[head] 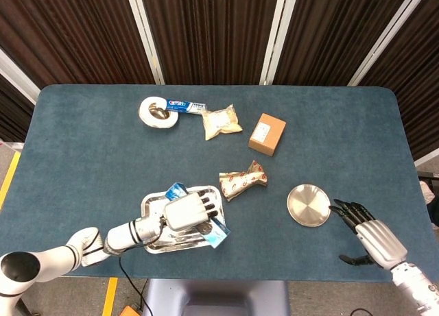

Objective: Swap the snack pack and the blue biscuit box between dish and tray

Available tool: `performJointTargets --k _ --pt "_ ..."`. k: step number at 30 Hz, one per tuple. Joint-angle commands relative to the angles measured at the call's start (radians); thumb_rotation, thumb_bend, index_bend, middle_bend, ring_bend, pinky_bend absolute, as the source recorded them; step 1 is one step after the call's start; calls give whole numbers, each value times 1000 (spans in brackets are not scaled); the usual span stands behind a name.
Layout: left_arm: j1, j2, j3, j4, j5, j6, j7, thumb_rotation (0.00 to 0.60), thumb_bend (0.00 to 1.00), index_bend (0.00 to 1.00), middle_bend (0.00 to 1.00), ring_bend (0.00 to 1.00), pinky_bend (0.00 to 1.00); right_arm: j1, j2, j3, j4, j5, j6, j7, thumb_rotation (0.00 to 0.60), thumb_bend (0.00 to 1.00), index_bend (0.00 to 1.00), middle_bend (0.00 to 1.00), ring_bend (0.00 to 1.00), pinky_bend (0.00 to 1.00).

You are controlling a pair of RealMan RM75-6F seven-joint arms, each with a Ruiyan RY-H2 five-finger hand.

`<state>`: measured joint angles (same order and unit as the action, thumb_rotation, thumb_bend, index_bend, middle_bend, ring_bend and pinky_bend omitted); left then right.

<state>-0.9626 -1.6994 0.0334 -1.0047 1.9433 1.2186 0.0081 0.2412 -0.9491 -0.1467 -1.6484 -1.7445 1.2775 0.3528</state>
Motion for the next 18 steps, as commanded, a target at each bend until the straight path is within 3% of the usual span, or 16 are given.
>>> performJointTargets --k 1,7,11,14,18 --pt "-76 -95 -72 11 -48 -70 -6 600 388 804 831 646 682 24 11 1 23 5 -27 68 600 259 0 0 0 0" --pt "-212 -273 -165 94 -119 -199 -19 600 387 775 817 637 669 53 23 5 63 20 -61 174 600 260 0 0 0 0" --pt "-277 -367 -190 148 -131 -226 -10 600 386 724 807 626 663 64 31 5 90 17 -61 243 600 260 0 0 0 0" --pt "-305 -431 -193 208 -137 -228 -2 600 388 621 770 568 634 66 35 1 107 6 -50 285 600 260 0 0 0 0" --pt "-319 -497 -189 299 -146 -208 -2 600 388 449 673 425 485 71 38 -10 116 -18 -45 305 600 259 0 0 0 0"
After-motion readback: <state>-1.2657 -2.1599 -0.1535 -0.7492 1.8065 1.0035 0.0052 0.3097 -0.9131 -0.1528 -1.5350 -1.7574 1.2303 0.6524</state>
